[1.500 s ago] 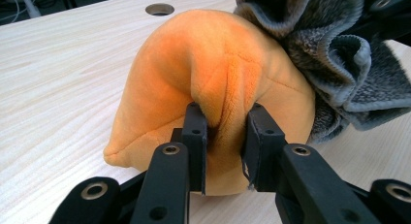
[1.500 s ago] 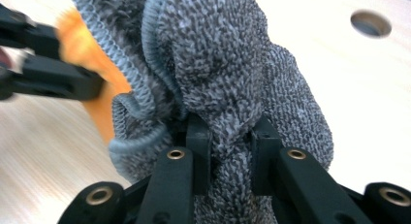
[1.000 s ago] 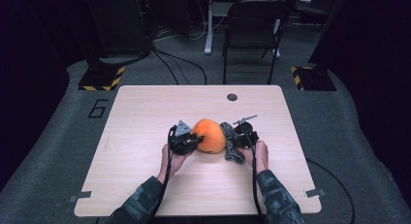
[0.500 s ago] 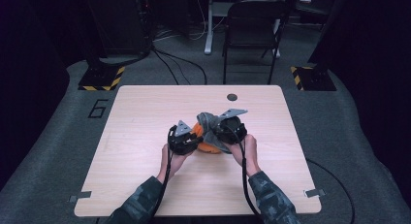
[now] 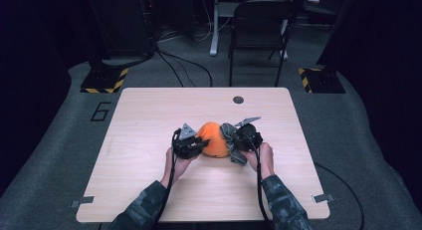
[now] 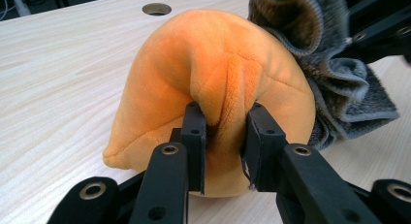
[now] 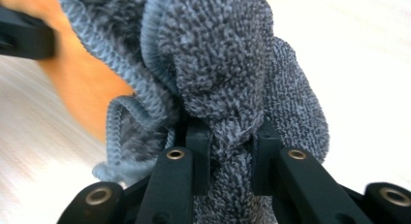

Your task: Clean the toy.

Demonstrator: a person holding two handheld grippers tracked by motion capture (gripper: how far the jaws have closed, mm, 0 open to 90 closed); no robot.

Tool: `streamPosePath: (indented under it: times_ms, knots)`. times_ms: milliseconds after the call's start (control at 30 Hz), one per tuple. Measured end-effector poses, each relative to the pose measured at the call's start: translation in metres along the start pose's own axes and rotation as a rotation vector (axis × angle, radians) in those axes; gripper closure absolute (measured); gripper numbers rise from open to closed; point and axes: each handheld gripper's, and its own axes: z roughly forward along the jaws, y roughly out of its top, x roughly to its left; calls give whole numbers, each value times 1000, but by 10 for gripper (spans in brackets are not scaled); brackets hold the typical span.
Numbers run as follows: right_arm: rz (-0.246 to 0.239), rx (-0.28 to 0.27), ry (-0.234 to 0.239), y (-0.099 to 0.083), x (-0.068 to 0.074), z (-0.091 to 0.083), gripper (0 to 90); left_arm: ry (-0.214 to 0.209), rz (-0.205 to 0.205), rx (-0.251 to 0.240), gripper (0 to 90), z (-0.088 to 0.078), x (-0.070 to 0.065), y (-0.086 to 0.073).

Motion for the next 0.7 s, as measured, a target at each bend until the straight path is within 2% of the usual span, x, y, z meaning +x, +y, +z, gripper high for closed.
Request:
streamPosePath:
  times_ms: [233,333,400,467,500,567,633,700]
  knots:
    - [64,75,-2,-15,-16,26,752,0,11,3,724,-1,1,0]
    - [50,73,-21,-11,-16,21,752,0,5,0,722,-2,2,0]
    - [32,45,-35,-6,-17,9,753,2,4,-2,720,-2,3,0]
    - [45,-26,-28,1,-15,-9,754,3,7,-2,719,-2,2,0]
    - [34,-70,-33,5,-12,-19,755,2,9,0,719,-2,2,0]
    - [18,-134,2,12,-2,-32,755,3,10,-3,717,-1,1,0]
    - [-11,-135,16,17,9,-32,755,-3,11,4,709,-2,2,1]
    - [-45,-100,5,18,18,-20,757,1,11,0,682,-2,2,0]
